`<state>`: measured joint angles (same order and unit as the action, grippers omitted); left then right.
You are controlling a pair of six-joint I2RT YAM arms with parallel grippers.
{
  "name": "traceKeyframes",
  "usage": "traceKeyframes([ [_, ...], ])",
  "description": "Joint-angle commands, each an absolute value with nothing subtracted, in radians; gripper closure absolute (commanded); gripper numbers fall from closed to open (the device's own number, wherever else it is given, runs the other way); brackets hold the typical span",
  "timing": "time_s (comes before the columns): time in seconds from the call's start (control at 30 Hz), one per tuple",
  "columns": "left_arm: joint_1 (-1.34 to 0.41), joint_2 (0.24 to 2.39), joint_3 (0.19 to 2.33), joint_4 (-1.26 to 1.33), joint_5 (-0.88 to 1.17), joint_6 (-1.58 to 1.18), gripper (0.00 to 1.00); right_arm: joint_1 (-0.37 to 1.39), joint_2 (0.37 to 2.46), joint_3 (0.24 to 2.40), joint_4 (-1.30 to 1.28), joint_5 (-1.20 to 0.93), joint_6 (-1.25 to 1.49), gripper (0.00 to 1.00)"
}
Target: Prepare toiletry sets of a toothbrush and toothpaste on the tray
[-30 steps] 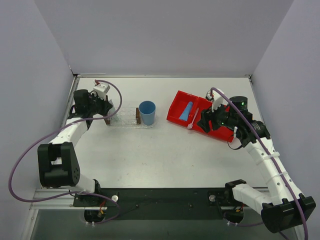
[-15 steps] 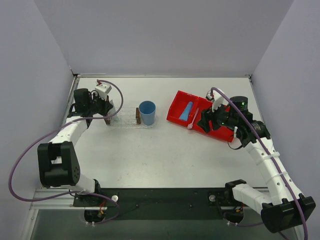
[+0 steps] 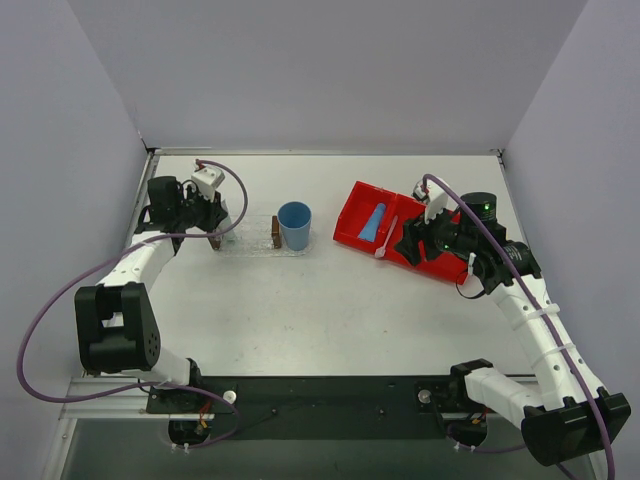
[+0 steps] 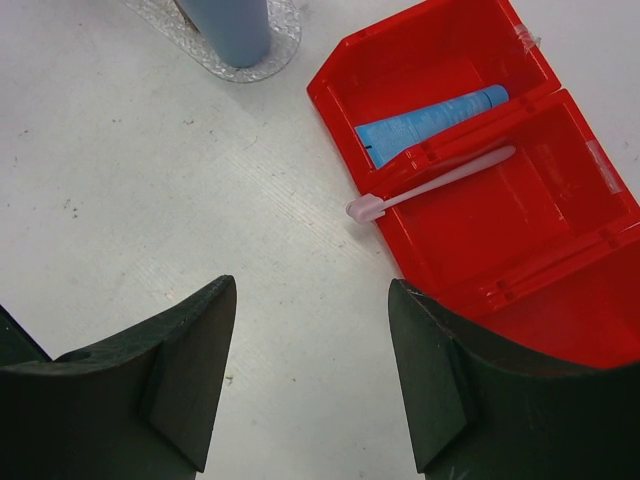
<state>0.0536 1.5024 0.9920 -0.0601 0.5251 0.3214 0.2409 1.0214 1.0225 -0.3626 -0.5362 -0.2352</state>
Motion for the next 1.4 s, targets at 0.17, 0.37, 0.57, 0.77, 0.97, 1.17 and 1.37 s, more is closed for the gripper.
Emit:
traceKeyframes([
  [0.17, 0.051, 1.491, 1.022, -0.046, 0.529, 0.333, 0.54, 0.232, 1.006, 1.019, -0.337, -0.569, -0.229, 0.43],
  [0.37, 0.054, 1.483, 1.034, -0.045, 0.517, 0.327, 0.46, 0.232, 1.012, 1.020, -0.337, -0.568, -0.229, 0.43],
  [0.57, 0.058, 1.445, 1.038, -0.026, 0.506, 0.302, 0.35, 0.230, 1.023, 1.022, -0.337, -0.566, -0.229, 0.43],
  [0.77, 0.064, 1.405, 1.046, -0.018, 0.497, 0.284, 0.27, 0.230, 1.023, 1.019, -0.337, -0.557, -0.229, 0.43],
  [0.97, 0.078, 1.353, 1.051, -0.017, 0.499, 0.270, 0.25, 0.230, 1.038, 1.026, -0.337, -0.534, -0.216, 0.43],
  [1.17, 0.083, 1.290, 1.066, -0.061, 0.554, 0.261, 0.24, 0.232, 1.086, 1.057, -0.339, -0.471, -0.186, 0.43],
  [1.37, 0.083, 1.194, 1.065, -0.090, 0.601, 0.229, 0.21, 0.244, 1.209, 1.138, -0.357, -0.327, -0.156, 0.43],
])
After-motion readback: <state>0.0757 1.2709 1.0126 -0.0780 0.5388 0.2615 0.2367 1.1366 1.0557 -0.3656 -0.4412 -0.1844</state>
